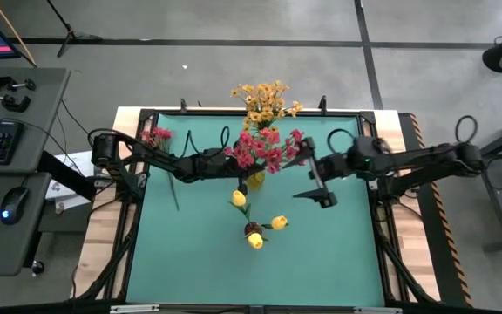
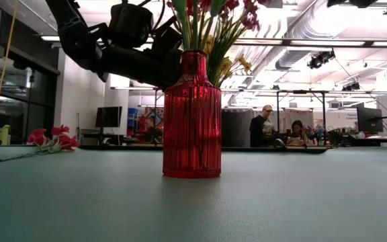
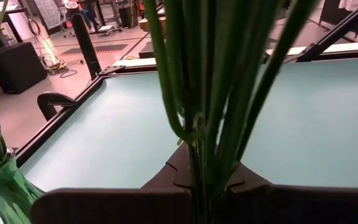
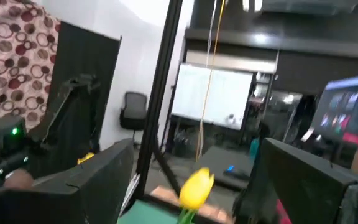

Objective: Sort flowers into vase by color
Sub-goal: Put the right red flowers into the yellow vase, then put the red flowers into the yellow vase

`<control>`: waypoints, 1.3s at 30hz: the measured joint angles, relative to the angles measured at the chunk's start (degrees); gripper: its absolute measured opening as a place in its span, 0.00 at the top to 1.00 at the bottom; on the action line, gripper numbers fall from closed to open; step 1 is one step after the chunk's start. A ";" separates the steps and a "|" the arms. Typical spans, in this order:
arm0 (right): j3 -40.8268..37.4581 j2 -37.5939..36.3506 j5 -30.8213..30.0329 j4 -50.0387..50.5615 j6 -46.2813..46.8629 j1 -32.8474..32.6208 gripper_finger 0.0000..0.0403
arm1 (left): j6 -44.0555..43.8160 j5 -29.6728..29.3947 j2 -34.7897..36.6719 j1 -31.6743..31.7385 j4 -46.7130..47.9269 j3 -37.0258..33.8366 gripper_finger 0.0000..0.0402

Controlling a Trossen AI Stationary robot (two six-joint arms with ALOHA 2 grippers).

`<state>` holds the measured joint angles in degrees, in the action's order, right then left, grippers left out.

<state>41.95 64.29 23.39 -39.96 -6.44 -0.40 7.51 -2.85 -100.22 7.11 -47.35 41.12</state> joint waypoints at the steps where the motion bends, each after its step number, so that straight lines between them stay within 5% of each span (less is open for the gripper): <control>1: 0.00 -1.43 -0.44 0.90 -0.61 0.00 0.15 | 0.00 0.00 0.00 0.00 0.02 0.00 1.00; 11: 0.02 -6.18 -7.37 10.47 -2.20 0.00 0.15 | -2.08 2.56 -0.04 -0.39 1.02 -0.02 0.97; 28: 0.02 -5.79 -7.41 11.17 -2.60 0.00 0.15 | -2.38 4.68 7.66 -0.48 14.91 -0.04 0.48; 39: 0.02 -5.79 -7.41 11.36 -2.59 -0.01 0.15 | -4.05 4.50 17.32 -0.48 34.10 -0.04 0.40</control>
<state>41.98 58.50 15.99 -28.60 -9.03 -0.41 3.45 1.65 -82.90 6.63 -13.25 41.08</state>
